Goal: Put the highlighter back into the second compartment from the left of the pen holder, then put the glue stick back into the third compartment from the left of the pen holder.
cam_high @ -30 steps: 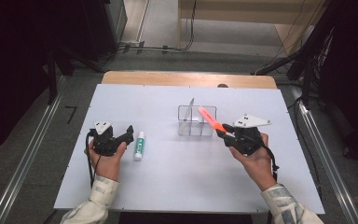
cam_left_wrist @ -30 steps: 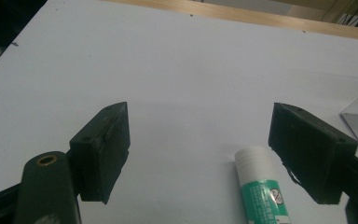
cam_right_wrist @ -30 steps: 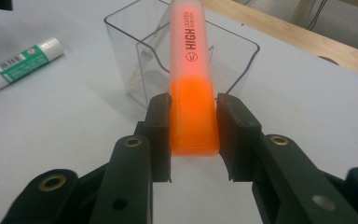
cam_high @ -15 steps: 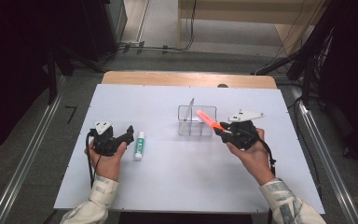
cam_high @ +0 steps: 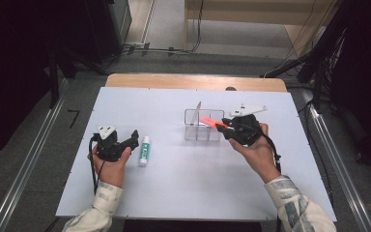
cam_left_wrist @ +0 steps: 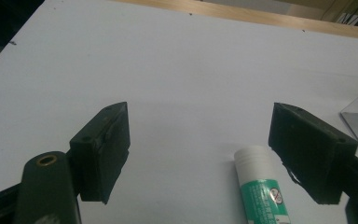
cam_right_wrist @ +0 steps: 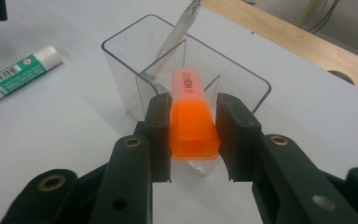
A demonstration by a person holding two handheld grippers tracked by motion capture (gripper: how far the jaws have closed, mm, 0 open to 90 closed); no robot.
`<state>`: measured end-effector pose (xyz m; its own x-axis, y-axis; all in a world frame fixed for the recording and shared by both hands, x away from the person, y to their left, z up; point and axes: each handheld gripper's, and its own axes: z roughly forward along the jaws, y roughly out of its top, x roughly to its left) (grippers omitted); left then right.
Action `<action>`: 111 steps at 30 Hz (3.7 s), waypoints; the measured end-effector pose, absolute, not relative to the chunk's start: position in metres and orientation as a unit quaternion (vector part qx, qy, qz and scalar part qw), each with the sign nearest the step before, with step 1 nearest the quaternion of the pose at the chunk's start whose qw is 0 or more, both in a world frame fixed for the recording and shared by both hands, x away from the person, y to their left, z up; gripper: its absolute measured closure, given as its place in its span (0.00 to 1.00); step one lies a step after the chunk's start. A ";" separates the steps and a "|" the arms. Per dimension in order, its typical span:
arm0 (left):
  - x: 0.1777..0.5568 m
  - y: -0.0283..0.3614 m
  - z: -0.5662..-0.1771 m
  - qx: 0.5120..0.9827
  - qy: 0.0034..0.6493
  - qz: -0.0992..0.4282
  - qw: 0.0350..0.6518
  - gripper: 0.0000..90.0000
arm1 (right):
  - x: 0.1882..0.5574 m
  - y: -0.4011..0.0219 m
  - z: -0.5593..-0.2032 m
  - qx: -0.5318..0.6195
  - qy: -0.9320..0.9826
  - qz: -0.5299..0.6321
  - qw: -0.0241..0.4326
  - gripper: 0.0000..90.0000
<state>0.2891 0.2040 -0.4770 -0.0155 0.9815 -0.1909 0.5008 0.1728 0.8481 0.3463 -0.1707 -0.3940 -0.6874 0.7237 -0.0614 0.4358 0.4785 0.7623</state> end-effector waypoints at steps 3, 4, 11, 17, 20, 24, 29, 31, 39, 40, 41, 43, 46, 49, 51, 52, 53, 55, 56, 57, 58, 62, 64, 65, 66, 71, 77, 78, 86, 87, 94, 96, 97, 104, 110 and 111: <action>0.289 0.204 -0.477 0.574 0.648 0.294 0.405 0.23 | 0.349 -0.167 -0.391 0.346 0.837 0.379 0.192 0.72; 0.289 0.203 -0.477 0.573 0.649 0.294 0.405 0.23 | 0.351 -0.167 -0.391 0.344 0.837 0.379 0.193 0.72; 0.289 0.204 -0.477 0.573 0.649 0.295 0.405 0.23 | 0.359 -0.155 -0.388 0.341 0.838 0.379 0.196 0.72; 0.288 0.204 -0.477 0.574 0.649 0.295 0.404 0.23 | 0.367 -0.143 -0.392 0.341 0.841 0.373 0.194 0.72; 0.288 0.205 -0.478 0.572 0.649 0.295 0.405 0.23 | 0.371 -0.138 -0.397 0.341 0.844 0.369 0.191 0.72; 0.288 0.205 -0.478 0.572 0.649 0.295 0.405 0.23 | 0.374 -0.132 -0.403 0.339 0.847 0.362 0.190 0.72; 0.288 0.205 -0.478 0.572 0.650 0.295 0.405 0.23 | 0.376 -0.130 -0.406 0.341 0.848 0.359 0.188 0.72; 0.288 0.205 -0.478 0.573 0.649 0.295 0.404 0.23 | 0.376 -0.131 -0.406 0.340 0.848 0.360 0.188 0.72; 0.287 0.204 -0.477 0.572 0.650 0.295 0.404 0.23 | 0.370 -0.136 -0.402 0.351 0.827 0.396 0.189 0.59; 0.287 0.204 -0.478 0.573 0.650 0.295 0.403 0.23 | 0.370 -0.136 -0.402 0.353 0.826 0.396 0.189 0.57; 0.287 0.204 -0.478 0.573 0.650 0.296 0.403 0.23 | 0.369 -0.138 -0.403 0.352 0.826 0.397 0.191 0.56; 0.287 0.204 -0.478 0.573 0.649 0.296 0.403 0.23 | 0.369 -0.140 -0.404 0.358 0.822 0.404 0.184 0.53; 0.287 0.203 -0.478 0.573 0.649 0.297 0.402 0.23 | 0.369 -0.144 -0.406 0.366 0.817 0.408 0.183 0.49; 0.288 0.203 -0.478 0.574 0.649 0.296 0.402 0.23 | 0.366 -0.147 -0.403 0.367 0.811 0.417 0.185 0.46; 0.288 0.203 -0.478 0.578 0.648 0.294 0.399 0.23 | 0.363 -0.149 -0.400 0.365 0.808 0.424 0.186 0.45; 0.288 0.203 -0.479 0.580 0.648 0.293 0.397 0.23 | 0.361 -0.150 -0.399 0.365 0.807 0.426 0.186 0.44; 0.288 0.203 -0.479 0.579 0.649 0.292 0.398 0.23 | 0.360 -0.151 -0.398 0.363 0.806 0.428 0.187 0.44; 0.288 0.202 -0.480 0.583 0.648 0.289 0.397 0.23 | 0.358 -0.153 -0.398 0.363 0.807 0.426 0.190 0.44; 0.289 0.201 -0.481 0.585 0.647 0.288 0.396 0.23 | 0.356 -0.155 -0.399 0.363 0.806 0.427 0.191 0.44; 0.289 0.200 -0.481 0.588 0.647 0.285 0.393 0.23 | 0.355 -0.156 -0.399 0.366 0.804 0.428 0.190 0.44; 0.290 0.200 -0.482 0.592 0.646 0.280 0.391 0.23 | 0.353 -0.158 -0.400 0.365 0.804 0.429 0.191 0.44; 0.293 0.196 -0.484 0.602 0.646 0.270 0.384 0.23 | 0.346 -0.163 -0.400 0.363 0.803 0.430 0.194 0.44; 0.294 0.194 -0.484 0.604 0.647 0.268 0.381 0.23 | 0.343 -0.165 -0.400 0.363 0.801 0.434 0.195 0.44; 0.295 0.193 -0.484 0.606 0.645 0.267 0.380 0.23 | 0.342 -0.166 -0.400 0.362 0.801 0.435 0.194 0.44; 0.296 0.192 -0.484 0.607 0.645 0.265 0.381 0.23 | 0.341 -0.168 -0.401 0.364 0.801 0.435 0.192 0.44; 0.300 0.188 -0.487 0.611 0.646 0.265 0.374 0.23 | 0.337 -0.173 -0.404 0.367 0.800 0.434 0.194 0.44; 0.308 0.186 -0.489 0.615 0.650 0.256 0.365 0.25 | 0.331 -0.180 -0.410 0.369 0.799 0.435 0.191 0.44; 0.309 0.185 -0.489 0.616 0.651 0.253 0.365 0.26 | 0.330 -0.181 -0.411 0.369 0.800 0.433 0.192 0.44; 0.314 0.181 -0.489 0.625 0.648 0.247 0.358 0.26 | 0.324 -0.192 -0.423 0.378 0.801 0.426 0.186 0.44; 0.314 0.179 -0.490 0.625 0.648 0.246 0.359 0.26 | 0.323 -0.193 -0.425 0.379 0.801 0.425 0.186 0.44; 0.319 0.172 -0.490 0.641 0.644 0.239 0.343 0.26 | 0.320 -0.200 -0.439 0.387 0.805 0.413 0.179 0.43; 0.320 0.171 -0.489 0.645 0.641 0.238 0.340 0.26 | 0.319 -0.202 -0.442 0.391 0.805 0.411 0.177 0.43; 0.321 0.170 -0.489 0.645 0.642 0.238 0.340 0.26 | 0.319 -0.203 -0.443 0.391 0.805 0.411 0.176 0.43; 0.325 0.165 -0.491 0.656 0.640 0.232 0.326 0.26 | 0.318 -0.206 -0.450 0.395 0.806 0.406 0.170 0.43; 0.328 0.163 -0.492 0.661 0.641 0.227 0.318 0.26 | 0.318 -0.206 -0.453 0.397 0.807 0.405 0.168 0.43; 0.328 0.163 -0.492 0.661 0.641 0.227 0.317 0.26 | 0.318 -0.206 -0.453 0.397 0.807 0.405 0.168 0.43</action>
